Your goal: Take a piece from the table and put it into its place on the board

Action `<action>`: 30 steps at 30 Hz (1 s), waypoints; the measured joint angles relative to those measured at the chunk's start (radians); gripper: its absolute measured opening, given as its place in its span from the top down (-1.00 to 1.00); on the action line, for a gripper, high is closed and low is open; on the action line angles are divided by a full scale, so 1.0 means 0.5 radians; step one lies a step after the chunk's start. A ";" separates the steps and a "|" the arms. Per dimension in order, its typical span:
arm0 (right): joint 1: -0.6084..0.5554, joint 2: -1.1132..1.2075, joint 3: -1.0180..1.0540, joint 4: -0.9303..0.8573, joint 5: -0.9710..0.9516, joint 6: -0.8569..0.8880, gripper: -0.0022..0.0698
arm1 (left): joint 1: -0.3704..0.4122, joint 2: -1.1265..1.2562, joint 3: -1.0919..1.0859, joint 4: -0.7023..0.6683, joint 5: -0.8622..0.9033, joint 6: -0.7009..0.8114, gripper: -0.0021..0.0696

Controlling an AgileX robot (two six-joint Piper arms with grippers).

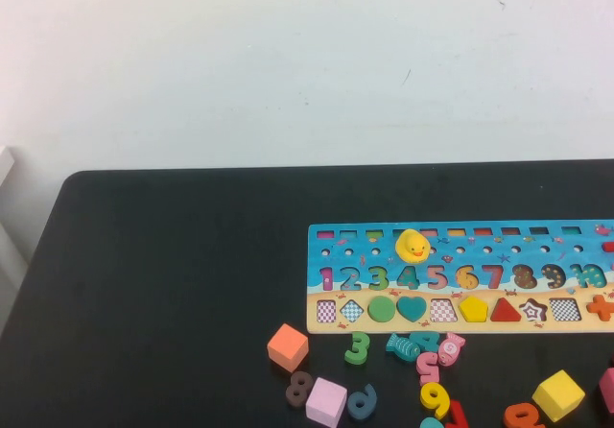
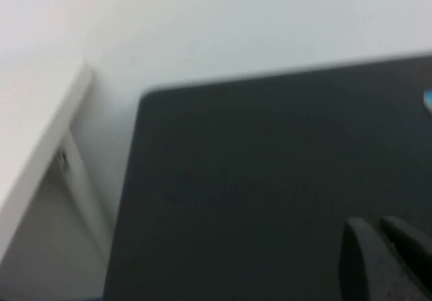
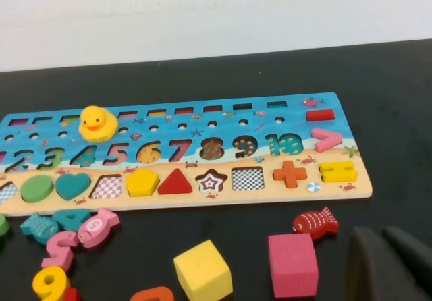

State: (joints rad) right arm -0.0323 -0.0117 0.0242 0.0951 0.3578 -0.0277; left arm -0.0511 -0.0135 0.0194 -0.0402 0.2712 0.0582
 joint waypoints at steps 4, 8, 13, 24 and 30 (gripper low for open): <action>0.000 0.000 0.000 0.000 0.000 0.000 0.89 | 0.009 0.000 -0.004 -0.005 0.068 0.051 0.94; 0.000 0.000 0.000 0.000 0.000 0.000 0.89 | 0.009 0.000 -0.004 -0.005 0.068 0.075 0.95; 0.000 0.000 0.000 0.000 0.000 0.000 0.89 | 0.009 0.000 -0.004 -0.009 0.069 0.080 0.95; 0.000 0.000 0.000 0.000 0.000 0.000 0.89 | 0.009 0.000 -0.004 -0.009 0.069 0.080 0.95; 0.000 0.000 0.000 0.000 0.000 0.000 0.89 | 0.009 0.000 -0.004 -0.009 0.069 0.080 0.95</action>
State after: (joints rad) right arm -0.0323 -0.0117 0.0242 0.0951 0.3578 -0.0277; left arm -0.0467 -0.0135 0.0176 -0.0448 0.3058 0.0982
